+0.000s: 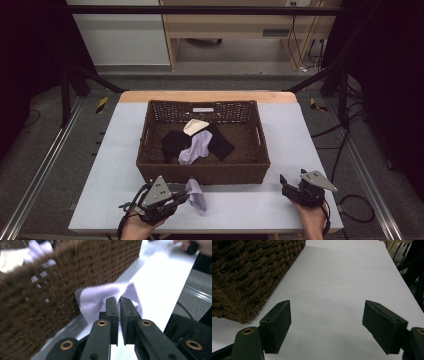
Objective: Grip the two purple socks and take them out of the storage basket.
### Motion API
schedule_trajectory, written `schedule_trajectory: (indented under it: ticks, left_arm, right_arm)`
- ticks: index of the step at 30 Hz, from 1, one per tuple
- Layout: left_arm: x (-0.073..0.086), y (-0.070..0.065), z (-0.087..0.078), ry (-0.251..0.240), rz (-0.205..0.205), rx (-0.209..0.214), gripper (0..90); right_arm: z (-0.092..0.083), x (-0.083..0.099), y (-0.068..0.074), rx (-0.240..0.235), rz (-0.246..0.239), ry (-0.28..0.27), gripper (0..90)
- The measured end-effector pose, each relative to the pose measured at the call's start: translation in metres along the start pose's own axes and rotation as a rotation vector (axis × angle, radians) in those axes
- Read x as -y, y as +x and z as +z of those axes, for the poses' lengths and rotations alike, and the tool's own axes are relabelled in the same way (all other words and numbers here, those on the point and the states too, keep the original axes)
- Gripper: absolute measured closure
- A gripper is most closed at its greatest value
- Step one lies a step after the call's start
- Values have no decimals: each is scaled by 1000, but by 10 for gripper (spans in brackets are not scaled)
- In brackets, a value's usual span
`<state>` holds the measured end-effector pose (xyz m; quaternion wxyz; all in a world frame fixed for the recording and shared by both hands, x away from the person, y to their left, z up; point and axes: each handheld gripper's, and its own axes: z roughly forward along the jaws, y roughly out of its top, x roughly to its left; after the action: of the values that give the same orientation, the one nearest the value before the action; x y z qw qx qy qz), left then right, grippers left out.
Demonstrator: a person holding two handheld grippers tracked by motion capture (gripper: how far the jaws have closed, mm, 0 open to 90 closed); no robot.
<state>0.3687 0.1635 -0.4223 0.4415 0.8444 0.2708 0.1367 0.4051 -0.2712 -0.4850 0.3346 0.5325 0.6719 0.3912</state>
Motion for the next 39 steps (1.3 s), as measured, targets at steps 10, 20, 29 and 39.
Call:
schedule_trajectory:
  ticks: [10,20,29,39]
  left_arm:
    - [11,0,28,110,2,7,827]
    - [13,-1,35,181,-21,-18,492]
    - [4,-8,19,144,-4,-31,276]
    - [-21,-14,-10,65,1,-54,162]
  right_arm:
    - [1,0,0,-1,4,7,235]
    - [1,0,0,0,2,8,235]
    - [1,0,0,0,2,8,236]
    - [1,0,0,1,2,9,235]
